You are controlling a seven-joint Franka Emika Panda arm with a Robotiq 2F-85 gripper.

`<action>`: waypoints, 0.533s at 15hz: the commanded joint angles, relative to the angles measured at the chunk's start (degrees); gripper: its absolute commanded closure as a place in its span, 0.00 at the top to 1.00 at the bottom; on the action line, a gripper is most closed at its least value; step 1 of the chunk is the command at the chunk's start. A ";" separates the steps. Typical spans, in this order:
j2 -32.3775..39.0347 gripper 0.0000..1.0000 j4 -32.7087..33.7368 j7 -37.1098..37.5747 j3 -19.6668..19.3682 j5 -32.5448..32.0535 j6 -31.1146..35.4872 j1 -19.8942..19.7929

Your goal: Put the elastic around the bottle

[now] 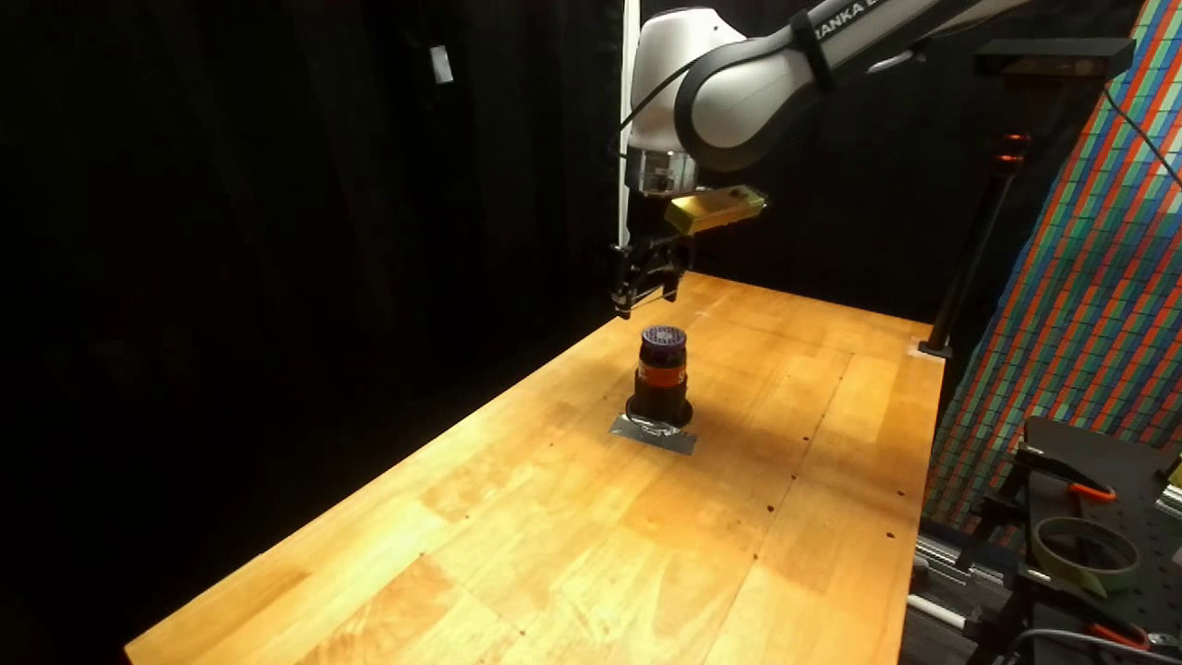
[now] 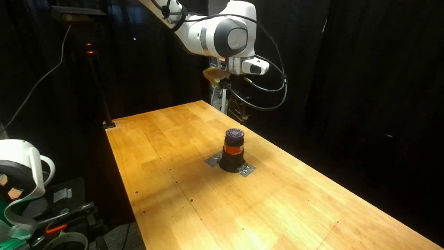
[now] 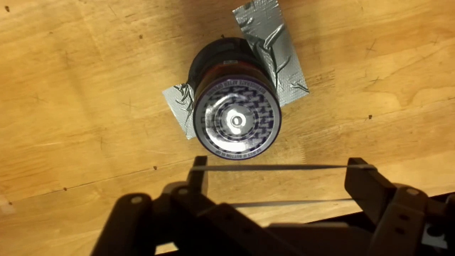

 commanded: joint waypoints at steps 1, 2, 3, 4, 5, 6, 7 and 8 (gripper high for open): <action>4.20 1.00 5.43 -1.94 -2.56 2.92 -1.27 1.20; 4.91 1.00 5.83 -2.21 -2.82 3.47 -1.33 0.99; 5.50 1.00 6.17 -2.31 -3.10 3.75 -1.52 0.96; 5.97 1.00 6.21 -2.40 -3.34 4.15 -1.59 0.95; 6.40 1.00 6.34 -2.61 -3.48 4.51 -1.76 0.91; 6.65 1.00 6.19 -2.94 -3.44 5.10 -1.90 0.80; 6.87 1.00 6.05 -2.96 -3.56 5.35 -1.92 0.88; 7.00 1.00 5.81 -3.27 -3.53 5.63 -2.22 0.84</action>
